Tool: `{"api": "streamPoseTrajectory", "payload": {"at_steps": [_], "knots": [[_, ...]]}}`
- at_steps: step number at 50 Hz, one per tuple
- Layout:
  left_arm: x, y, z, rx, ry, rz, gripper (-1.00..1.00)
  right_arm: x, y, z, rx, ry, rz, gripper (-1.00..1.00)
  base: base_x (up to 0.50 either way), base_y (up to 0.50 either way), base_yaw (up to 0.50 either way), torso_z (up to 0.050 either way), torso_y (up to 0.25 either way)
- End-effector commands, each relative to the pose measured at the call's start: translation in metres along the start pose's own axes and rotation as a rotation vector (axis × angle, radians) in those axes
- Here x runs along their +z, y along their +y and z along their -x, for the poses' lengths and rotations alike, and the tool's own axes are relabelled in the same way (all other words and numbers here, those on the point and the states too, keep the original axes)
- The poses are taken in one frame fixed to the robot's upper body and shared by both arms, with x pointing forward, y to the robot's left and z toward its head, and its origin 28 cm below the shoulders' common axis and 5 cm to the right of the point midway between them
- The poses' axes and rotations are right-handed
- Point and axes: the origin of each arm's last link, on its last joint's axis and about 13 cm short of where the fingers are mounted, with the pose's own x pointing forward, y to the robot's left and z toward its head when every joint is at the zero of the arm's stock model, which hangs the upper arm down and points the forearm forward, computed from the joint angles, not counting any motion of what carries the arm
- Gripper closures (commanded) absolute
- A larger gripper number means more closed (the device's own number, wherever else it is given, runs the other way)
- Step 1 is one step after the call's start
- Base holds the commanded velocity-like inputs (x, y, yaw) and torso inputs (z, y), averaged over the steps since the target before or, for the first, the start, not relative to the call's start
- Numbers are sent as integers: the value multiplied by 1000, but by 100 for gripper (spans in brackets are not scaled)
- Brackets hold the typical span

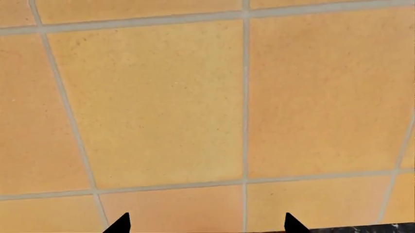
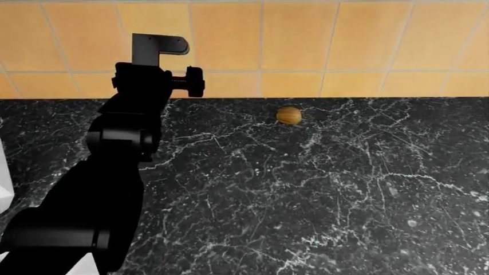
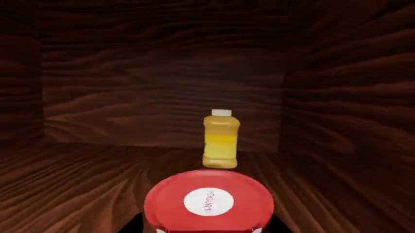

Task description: Pick the jello cup and bar from the counter and place them in the cabinets closest to them.

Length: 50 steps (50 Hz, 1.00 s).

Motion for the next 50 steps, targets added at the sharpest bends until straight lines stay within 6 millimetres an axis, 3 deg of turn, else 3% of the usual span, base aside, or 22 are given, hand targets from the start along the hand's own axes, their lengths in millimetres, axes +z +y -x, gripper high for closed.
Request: {"api": "streamPoseTrajectory", "payload": {"at_steps": [1,21,35,50], "knots": [[0,0,0,-4,0,-8,-100,-72,-13,-57,-86,421,21,-100,0,0,3,0,0],[0,-1,0,-8,-4,-19,-100,-50,-22,-46,-214,289,40,-100,8,1,1,0,0],[1,0,0,15,-15,-1,-100,-23,-8,-10,-169,160,98,-100,2,0,0,0,0],[13,1,-1,12,-47,72,-100,-5,0,14,-95,64,87,-100,0,-1,-1,0,0]]}}
